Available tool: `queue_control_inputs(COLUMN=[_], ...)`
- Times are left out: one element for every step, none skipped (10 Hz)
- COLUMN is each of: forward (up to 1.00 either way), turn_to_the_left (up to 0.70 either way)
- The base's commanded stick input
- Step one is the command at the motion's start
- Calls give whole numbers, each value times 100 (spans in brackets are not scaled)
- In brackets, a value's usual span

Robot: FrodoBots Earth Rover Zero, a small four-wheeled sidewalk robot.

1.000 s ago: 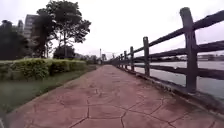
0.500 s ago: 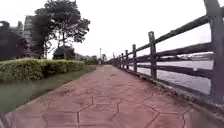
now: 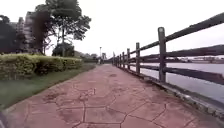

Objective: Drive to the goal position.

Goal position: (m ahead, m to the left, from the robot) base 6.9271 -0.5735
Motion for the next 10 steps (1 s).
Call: queue_control_inputs(forward=[100,100,100,100,100,100,100,100,100,100], turn_to_the_left=[0,0,0,0,0,0,0,0,15,30])
